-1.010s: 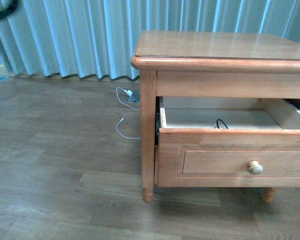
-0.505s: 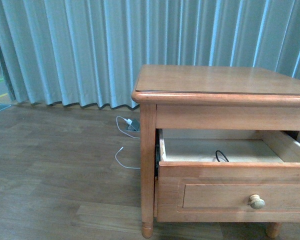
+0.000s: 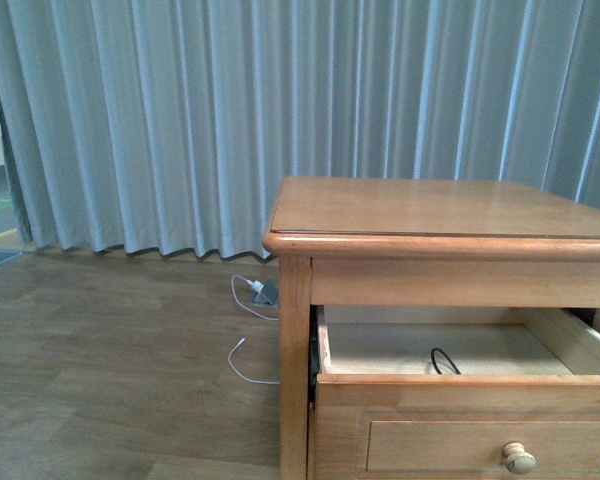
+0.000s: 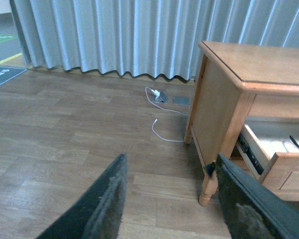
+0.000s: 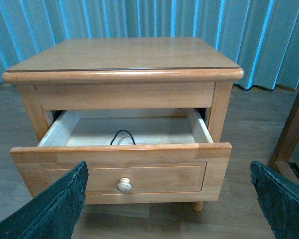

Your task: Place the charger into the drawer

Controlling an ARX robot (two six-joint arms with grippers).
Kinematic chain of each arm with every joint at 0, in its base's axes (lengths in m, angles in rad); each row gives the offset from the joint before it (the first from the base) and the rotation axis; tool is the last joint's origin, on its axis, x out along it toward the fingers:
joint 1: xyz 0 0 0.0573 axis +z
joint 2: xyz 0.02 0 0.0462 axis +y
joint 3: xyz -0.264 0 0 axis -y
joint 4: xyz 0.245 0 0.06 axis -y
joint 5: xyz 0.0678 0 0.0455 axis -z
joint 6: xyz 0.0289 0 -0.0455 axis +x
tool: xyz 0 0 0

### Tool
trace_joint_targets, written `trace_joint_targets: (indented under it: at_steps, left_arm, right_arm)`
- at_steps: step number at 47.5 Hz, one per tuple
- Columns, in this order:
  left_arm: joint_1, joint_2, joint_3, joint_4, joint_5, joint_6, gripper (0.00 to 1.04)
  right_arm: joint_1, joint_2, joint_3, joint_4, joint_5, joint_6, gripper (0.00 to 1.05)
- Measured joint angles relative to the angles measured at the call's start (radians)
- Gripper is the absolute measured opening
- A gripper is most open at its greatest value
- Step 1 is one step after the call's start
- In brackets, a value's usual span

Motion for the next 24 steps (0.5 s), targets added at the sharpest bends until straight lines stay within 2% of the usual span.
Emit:
trace_joint_targets:
  at_steps: [11,24]
  left_arm:
    - [0.001,-0.049,-0.072,0.025,0.000,0.009,0.04]
    - [0.002,-0.092,-0.134,0.043,0.000,0.014,0.04]
  right_arm:
    - [0.000,0.000,0.000,0.000,0.001,0.000,0.97]
    - [0.000,0.000,0.000,0.000,0.002,0.000,0.97]
